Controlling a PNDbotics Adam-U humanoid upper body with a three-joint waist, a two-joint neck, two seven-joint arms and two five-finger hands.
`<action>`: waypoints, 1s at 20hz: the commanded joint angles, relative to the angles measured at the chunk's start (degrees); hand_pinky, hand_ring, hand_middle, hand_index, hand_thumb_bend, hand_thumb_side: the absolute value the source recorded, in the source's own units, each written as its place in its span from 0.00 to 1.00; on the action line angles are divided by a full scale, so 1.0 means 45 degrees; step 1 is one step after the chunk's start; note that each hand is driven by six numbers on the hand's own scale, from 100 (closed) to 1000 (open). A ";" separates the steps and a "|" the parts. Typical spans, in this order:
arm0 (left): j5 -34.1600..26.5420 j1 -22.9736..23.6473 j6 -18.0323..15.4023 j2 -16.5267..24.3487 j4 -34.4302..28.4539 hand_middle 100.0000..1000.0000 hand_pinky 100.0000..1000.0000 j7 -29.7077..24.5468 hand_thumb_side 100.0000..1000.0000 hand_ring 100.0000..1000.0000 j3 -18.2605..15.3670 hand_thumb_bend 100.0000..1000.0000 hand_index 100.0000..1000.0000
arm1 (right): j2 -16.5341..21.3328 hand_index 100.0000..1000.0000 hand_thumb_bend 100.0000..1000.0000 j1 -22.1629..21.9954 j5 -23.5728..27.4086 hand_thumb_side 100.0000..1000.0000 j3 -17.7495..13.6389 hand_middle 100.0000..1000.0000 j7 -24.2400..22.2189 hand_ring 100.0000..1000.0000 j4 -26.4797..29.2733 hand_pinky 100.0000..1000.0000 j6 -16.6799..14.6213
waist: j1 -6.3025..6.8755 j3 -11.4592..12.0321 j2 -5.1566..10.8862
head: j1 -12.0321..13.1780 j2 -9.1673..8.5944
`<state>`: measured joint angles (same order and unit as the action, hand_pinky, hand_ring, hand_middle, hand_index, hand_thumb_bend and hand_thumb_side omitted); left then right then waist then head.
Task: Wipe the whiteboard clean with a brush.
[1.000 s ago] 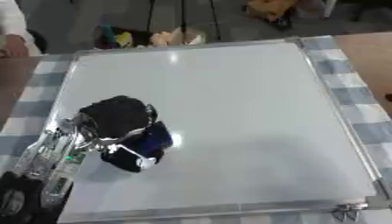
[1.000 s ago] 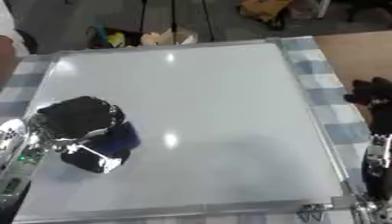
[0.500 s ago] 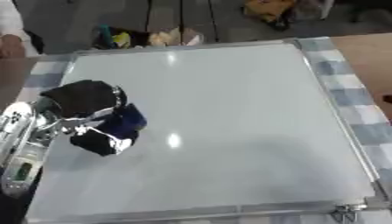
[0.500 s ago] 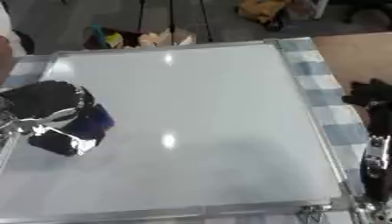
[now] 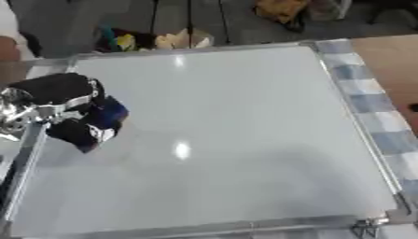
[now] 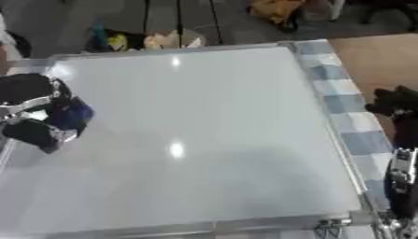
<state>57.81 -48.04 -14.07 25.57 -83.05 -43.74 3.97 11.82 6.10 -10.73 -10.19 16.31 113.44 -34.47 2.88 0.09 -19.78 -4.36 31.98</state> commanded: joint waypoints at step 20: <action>0.0357 -0.1183 0.1015 0.0971 0.3191 0.29 0.22 0.0867 0.61 0.39 -0.1281 0.00 0.25 | -0.0087 0.78 0.00 0.0175 -0.0083 0.76 0.0105 0.55 -0.0169 0.72 0.0257 0.60 -0.0081 | -0.0058 -0.0335 0.0034 | 0.0563 -0.0488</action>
<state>59.12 -51.97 -9.77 28.71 -68.57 -39.99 -0.99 11.21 6.55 -10.85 -9.82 15.69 113.44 -34.80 2.75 -1.40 -20.59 -2.07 30.55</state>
